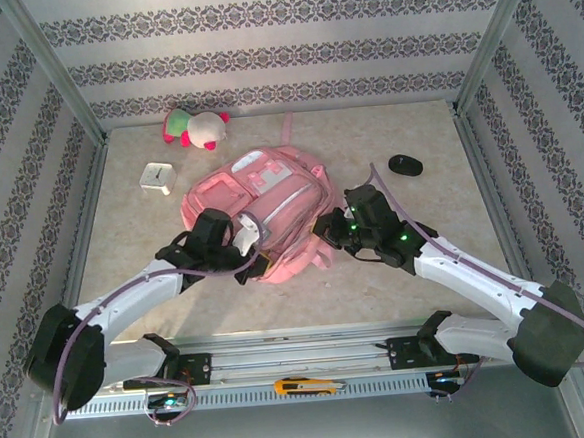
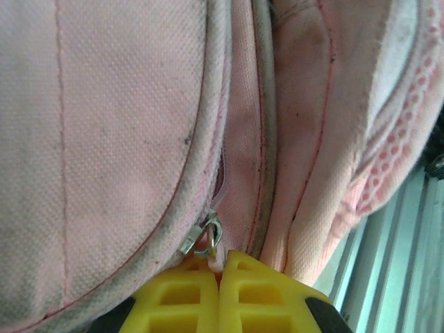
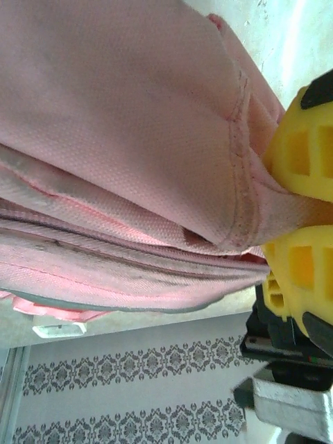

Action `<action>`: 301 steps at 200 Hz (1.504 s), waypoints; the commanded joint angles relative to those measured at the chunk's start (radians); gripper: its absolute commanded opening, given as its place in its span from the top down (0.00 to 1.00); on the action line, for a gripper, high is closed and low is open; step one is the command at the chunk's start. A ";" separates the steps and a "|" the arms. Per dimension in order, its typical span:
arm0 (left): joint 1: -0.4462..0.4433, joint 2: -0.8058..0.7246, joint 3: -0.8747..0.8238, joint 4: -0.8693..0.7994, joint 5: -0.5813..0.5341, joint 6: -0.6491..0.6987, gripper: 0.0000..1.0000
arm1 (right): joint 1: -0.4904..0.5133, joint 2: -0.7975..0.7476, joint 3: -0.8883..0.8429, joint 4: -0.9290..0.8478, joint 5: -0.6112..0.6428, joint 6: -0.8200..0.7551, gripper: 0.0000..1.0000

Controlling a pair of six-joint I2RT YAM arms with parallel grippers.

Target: Pack books, pencil case, and school supplies into a backpack

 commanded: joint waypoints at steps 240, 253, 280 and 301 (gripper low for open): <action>0.127 -0.119 -0.034 0.304 -0.141 0.888 0.55 | -0.203 0.045 0.328 -0.077 -0.367 -0.186 1.00; 0.128 -0.110 -0.036 0.303 -0.142 0.895 0.72 | -0.206 0.044 0.333 -0.077 -0.366 -0.184 1.00; 0.128 -0.135 -0.035 0.259 -0.137 0.883 0.97 | -0.221 0.038 0.330 -0.082 -0.361 -0.175 1.00; 0.128 -0.166 -0.034 0.214 -0.126 0.850 1.00 | -0.238 0.037 0.317 -0.092 -0.362 -0.179 1.00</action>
